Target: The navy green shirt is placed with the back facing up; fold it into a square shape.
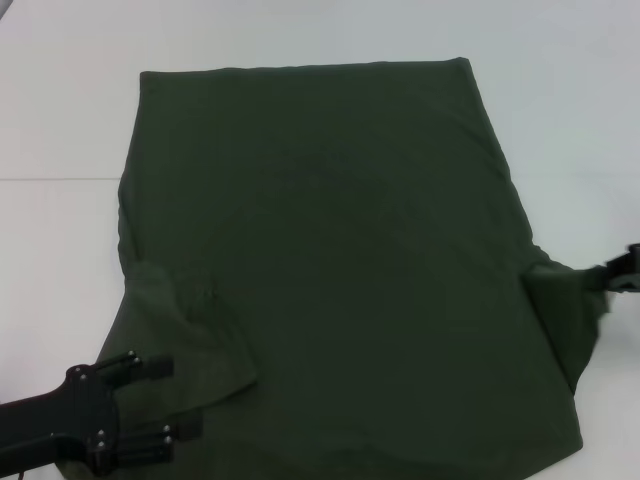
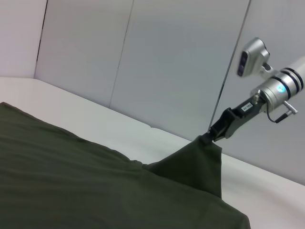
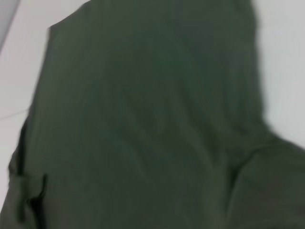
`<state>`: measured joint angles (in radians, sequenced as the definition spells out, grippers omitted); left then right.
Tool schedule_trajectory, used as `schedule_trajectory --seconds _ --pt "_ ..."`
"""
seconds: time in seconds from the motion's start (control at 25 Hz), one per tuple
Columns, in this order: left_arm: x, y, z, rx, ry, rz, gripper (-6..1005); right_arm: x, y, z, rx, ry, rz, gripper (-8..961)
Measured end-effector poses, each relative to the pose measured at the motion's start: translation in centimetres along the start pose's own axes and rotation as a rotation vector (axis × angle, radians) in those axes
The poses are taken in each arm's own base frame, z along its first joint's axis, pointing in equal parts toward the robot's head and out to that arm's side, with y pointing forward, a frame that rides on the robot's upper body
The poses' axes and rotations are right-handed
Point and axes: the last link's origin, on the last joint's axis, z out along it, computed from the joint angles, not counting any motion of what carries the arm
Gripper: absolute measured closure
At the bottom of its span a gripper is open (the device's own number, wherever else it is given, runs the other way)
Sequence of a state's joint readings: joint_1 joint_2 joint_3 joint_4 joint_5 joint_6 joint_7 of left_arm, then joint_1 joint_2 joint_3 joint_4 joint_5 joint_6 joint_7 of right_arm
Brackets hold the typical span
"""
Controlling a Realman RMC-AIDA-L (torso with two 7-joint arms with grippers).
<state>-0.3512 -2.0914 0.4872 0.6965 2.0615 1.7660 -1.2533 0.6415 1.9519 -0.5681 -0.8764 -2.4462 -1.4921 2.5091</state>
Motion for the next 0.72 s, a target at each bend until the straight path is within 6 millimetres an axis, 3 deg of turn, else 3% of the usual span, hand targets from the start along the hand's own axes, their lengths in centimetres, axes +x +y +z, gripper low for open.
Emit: schedule_trajectory --seconds 0.36,0.72 --pt "0.0 0.0 0.1 -0.002 0.002 -0.003 104 -1.6 5.0 3.3 -0.031 0.104 -0.166 911" --pt "0.0 0.0 0.0 0.0 0.001 -0.014 104 -1.8 6.7 4.6 -0.029 0.135 -0.228 903"
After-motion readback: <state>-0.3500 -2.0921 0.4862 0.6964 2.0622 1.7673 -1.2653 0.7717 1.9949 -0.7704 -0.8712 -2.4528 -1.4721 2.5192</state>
